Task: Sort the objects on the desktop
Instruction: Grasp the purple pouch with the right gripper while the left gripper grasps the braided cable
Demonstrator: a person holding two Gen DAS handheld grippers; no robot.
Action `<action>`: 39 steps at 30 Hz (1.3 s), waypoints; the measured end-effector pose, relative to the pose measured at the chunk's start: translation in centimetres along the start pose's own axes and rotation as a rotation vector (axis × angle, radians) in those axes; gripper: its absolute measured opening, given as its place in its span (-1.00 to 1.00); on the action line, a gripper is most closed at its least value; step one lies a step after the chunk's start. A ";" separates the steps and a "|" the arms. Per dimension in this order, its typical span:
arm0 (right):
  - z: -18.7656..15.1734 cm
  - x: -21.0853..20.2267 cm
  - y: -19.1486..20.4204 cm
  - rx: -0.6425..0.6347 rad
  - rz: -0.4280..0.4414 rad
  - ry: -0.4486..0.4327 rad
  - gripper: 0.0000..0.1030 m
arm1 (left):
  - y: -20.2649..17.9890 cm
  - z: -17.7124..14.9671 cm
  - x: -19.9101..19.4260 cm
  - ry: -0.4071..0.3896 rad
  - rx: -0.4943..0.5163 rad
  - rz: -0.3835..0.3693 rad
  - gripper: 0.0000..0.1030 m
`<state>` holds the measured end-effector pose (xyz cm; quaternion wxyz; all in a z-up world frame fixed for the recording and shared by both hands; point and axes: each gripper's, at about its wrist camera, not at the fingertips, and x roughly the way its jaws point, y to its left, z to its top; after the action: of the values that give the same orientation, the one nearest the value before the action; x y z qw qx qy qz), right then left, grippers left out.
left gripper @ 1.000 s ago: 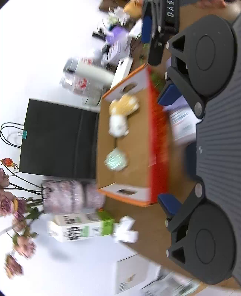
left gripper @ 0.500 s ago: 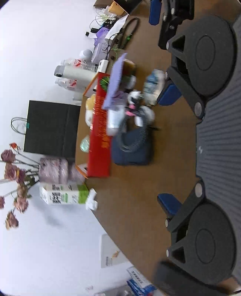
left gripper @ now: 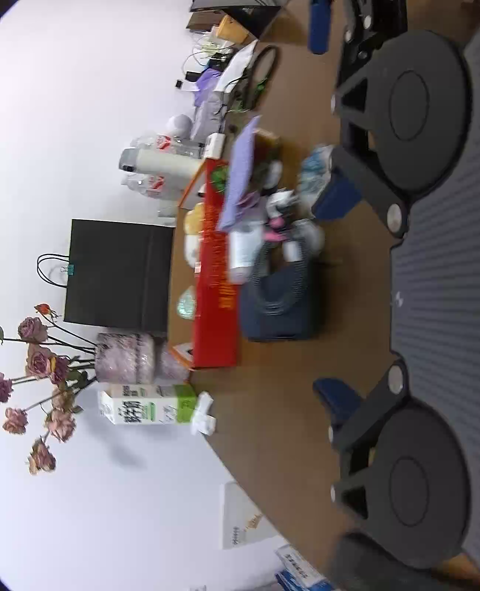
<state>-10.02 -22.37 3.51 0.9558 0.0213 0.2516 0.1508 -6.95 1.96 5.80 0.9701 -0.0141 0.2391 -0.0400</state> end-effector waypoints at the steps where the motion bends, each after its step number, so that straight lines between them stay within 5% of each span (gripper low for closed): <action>1: 0.6 0.7 -0.6 0.018 -0.003 0.002 0.80 | 0.1 1.0 1.2 0.012 0.006 -0.002 0.56; 3: 2.0 2.4 -1.3 0.015 -0.034 0.001 0.73 | 0.3 2.5 3.5 0.041 0.038 -0.002 0.26; 10: 5.7 9.9 -1.6 -0.201 -0.168 0.035 0.55 | -0.4 4.1 10.4 0.191 0.134 -0.067 0.20; 13: 6.4 12.4 -0.8 -0.295 -0.184 0.037 0.37 | -0.8 3.9 11.4 0.193 0.156 -0.052 -0.04; 14: 6.7 13.2 -0.4 -0.320 -0.183 0.035 0.28 | -0.7 4.1 11.4 0.185 0.150 -0.061 -0.38; 15: 6.9 13.8 -0.1 -0.338 -0.184 0.037 0.01 | -0.6 4.2 11.3 0.177 0.134 -0.058 -0.58; 18: 7.8 14.2 0.3 -0.322 -0.158 0.021 -0.89 | -0.3 4.8 10.9 0.177 0.097 -0.089 -0.66; 29: 14.2 8.1 -2.0 -0.118 0.015 -0.101 -0.97 | 0.3 10.6 6.2 -0.014 0.033 -0.196 -0.68; 34: 19.5 10.1 -2.9 -0.135 0.039 -0.127 -0.97 | 1.7 16.6 10.6 0.027 0.001 -0.216 -0.68; 39: 23.9 18.0 -3.2 -0.189 0.033 -0.030 -0.97 | 2.6 20.5 17.8 0.118 0.001 -0.188 -0.68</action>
<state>17.37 -19.22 15.44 0.9545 -0.0624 0.2218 0.1895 18.43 3.18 15.61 0.9464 -0.0333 0.2932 -0.1315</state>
